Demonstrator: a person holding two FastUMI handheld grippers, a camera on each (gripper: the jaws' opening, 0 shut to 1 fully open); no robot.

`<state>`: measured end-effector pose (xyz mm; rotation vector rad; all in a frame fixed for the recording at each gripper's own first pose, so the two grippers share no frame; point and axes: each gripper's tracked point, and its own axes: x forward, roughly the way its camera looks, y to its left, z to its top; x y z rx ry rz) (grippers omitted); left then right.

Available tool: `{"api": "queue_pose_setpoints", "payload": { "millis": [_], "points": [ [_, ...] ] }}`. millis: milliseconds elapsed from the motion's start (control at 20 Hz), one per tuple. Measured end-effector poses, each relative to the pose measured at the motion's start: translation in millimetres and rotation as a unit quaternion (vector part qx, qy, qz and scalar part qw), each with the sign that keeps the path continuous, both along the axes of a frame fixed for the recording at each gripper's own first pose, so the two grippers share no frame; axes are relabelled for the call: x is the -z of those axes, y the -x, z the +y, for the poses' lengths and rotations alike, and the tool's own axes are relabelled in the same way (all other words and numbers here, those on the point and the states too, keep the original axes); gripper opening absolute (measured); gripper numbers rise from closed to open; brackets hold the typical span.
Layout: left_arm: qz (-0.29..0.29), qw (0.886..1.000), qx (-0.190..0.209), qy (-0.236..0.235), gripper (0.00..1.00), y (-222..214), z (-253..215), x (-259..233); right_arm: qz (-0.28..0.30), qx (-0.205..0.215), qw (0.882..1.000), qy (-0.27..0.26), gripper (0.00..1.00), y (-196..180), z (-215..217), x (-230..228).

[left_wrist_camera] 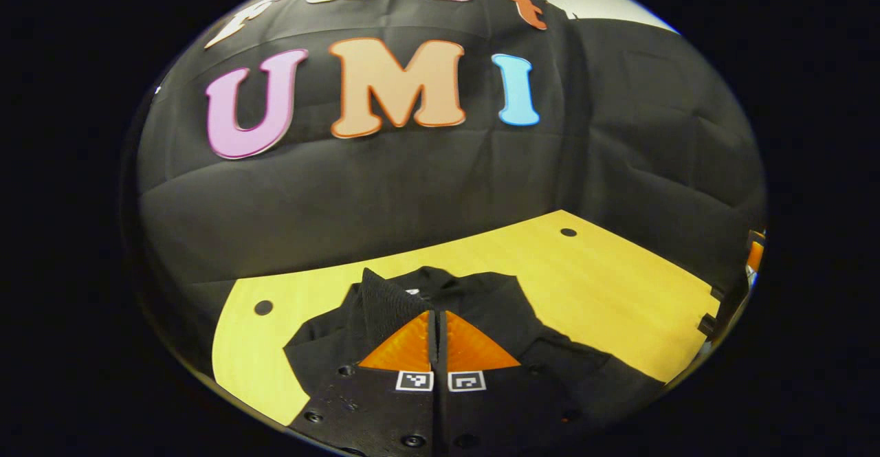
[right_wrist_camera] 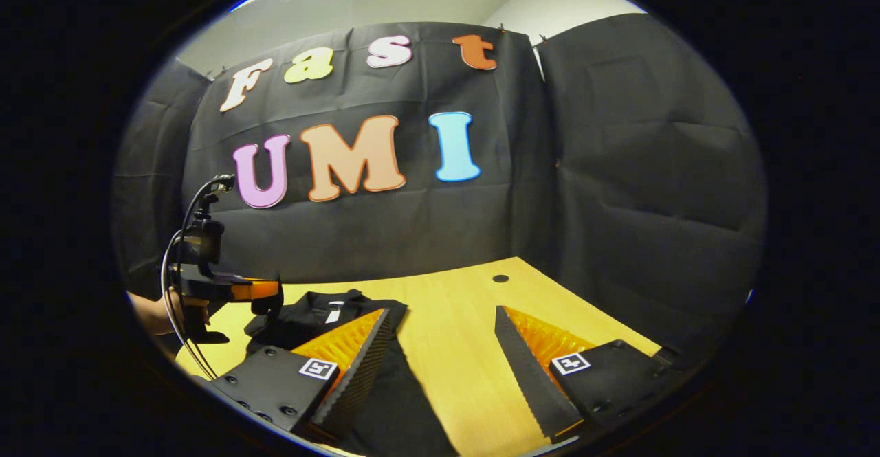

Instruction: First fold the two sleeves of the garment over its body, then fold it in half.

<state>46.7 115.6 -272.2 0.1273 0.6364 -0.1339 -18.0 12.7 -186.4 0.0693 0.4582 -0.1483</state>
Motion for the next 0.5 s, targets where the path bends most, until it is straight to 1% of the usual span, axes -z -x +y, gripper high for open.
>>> {"api": "queue_pose_setpoints", "payload": {
  "millis": [150,200,250,300,350,400,450,500],
  "points": [
    [0.029,0.999,0.026,-0.017,0.0,-21,-34,27,-0.001,0.016,1.0,0.009,0.97,8,-20,3],
    [0.035,0.999,0.03,-0.028,0.0,-29,-42,34,0.002,0.018,1.0,0.011,0.92,8,-24,5],
    [0.04,0.998,0.034,-0.037,0.0,-35,-48,41,0.007,0.018,1.0,0.013,0.92,9,-28,8],
    [0.044,0.997,0.039,-0.039,0.0,-41,-57,47,0.012,0.018,1.0,0.017,0.96,8,-33,11],
    [0.053,0.997,0.044,-0.04,0.0,-44,-69,54,0.018,0.016,1.0,0.02,0.92,8,-37,13],
    [0.06,0.996,0.046,-0.046,0.0,-47,-76,58,0.022,0.014,0.999,0.022,0.97,11,-43,16],
    [0.066,0.996,0.039,-0.054,0.0,-50,-76,61,0.025,0.011,0.999,0.023,0.97,11,-48,16],
    [0.062,0.996,0.028,-0.049,0.0,-55,-80,59,0.03,0.008,0.999,0.023,0.97,10,-53,19]
  ]
}}
